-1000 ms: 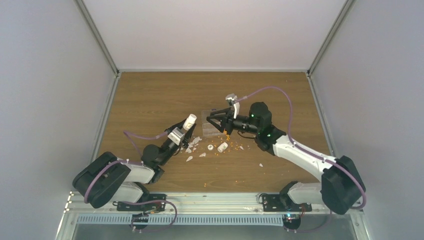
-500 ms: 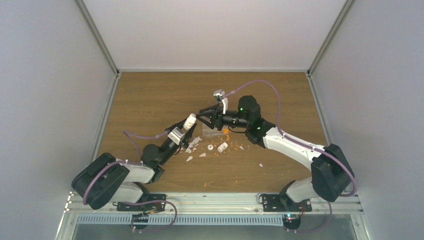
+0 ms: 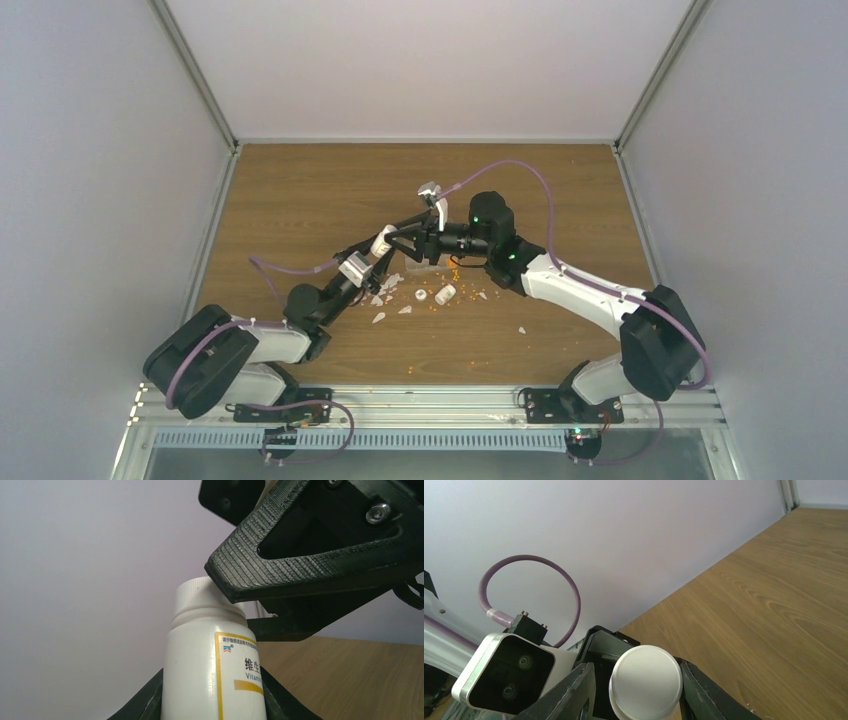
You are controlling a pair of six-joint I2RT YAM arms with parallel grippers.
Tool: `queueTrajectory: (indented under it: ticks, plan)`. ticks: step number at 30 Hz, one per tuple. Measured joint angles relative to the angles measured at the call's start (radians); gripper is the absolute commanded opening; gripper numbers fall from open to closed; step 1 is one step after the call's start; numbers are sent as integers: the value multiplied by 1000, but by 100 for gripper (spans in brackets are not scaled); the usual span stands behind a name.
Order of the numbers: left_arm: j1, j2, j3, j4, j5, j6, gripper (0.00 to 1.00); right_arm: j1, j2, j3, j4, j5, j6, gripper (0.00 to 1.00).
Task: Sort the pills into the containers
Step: Unscrew the lid of the pill bottle.
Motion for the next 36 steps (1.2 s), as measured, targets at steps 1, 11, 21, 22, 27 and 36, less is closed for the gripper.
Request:
queueTrajectory:
  ticks: [1,11,21,22,27,36]
  plan:
    - [0,3,2,0,3,-1,0,0,0,0,0,1,0,100]
    - [0,24,15,7,23,-7,0,-1,-2,0,-7,9,-6,94]
    - [0,60,16,34,32,-6,0,-2,-3,0,-27,17,-19,84]
    - [0,64,17,35,34,-6,0,-2,-3,0,-31,20,-22,78]
    - [0,82,28,35,36,-7,17,-8,-3,0,-45,33,-38,49]
    - [0,82,76,-49,63,-23,99,0,-45,15,-134,63,-141,44]
